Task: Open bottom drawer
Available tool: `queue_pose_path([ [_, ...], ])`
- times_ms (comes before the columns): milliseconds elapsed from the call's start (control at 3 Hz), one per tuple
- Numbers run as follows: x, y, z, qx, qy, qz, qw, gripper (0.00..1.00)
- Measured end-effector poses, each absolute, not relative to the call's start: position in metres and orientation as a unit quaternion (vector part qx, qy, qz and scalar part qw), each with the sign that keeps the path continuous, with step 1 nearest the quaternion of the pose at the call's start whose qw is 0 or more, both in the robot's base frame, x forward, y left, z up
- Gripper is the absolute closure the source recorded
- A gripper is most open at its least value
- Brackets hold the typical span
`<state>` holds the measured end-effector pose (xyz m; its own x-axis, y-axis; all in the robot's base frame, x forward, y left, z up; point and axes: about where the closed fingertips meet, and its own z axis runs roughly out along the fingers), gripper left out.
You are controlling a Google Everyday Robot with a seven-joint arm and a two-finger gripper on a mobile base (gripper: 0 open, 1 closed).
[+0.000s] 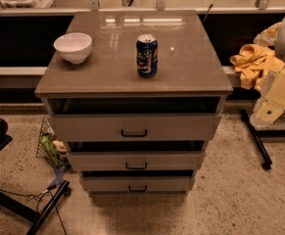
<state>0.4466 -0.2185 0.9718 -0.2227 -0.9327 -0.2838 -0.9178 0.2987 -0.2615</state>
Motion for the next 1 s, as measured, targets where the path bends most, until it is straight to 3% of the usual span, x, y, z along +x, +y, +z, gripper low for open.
queue_pose_path([
  [1000, 0.431, -0.178, 0.769, -0.537, 0.732, 0.198, 0.37, 0.0],
])
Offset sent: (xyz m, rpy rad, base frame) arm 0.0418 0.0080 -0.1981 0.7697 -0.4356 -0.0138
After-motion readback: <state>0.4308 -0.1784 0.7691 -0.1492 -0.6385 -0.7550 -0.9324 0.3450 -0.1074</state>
